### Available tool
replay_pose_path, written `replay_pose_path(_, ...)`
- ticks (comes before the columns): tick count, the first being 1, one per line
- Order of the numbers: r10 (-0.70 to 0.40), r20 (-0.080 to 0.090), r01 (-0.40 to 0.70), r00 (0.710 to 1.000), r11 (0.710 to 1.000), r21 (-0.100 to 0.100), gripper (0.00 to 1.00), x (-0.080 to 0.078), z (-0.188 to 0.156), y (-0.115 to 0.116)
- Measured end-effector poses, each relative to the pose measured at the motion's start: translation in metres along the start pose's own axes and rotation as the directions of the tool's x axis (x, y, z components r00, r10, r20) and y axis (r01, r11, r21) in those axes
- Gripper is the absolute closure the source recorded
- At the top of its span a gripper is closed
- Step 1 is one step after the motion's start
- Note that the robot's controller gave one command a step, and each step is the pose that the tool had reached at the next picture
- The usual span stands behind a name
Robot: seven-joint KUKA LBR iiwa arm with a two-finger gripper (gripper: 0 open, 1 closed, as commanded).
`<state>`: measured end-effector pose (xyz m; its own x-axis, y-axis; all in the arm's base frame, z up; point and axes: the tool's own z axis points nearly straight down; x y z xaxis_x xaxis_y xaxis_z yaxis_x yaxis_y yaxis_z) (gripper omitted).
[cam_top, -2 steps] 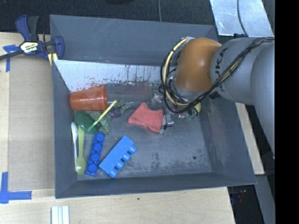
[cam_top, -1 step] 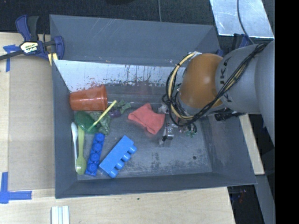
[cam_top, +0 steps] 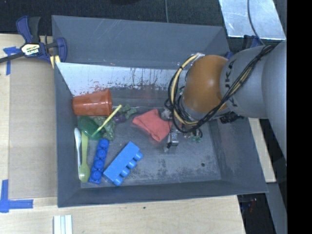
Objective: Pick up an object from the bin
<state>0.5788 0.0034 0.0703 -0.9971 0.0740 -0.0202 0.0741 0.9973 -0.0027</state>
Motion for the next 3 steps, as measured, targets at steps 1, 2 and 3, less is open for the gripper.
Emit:
replay_pose_path(1, -0.259, 0.005, 0.259, 0.966, 0.966, 0.000, 0.00, -0.015, 0.000, 0.011)
replay_pose_path(2, -0.231, 0.018, 0.231, 0.973, 0.973, 0.002, 1.00, -0.026, -0.001, 0.013)
replay_pose_path(3, -0.231, 0.017, 0.231, 0.973, 0.973, 0.002, 1.00, -0.026, -0.001, 0.013)
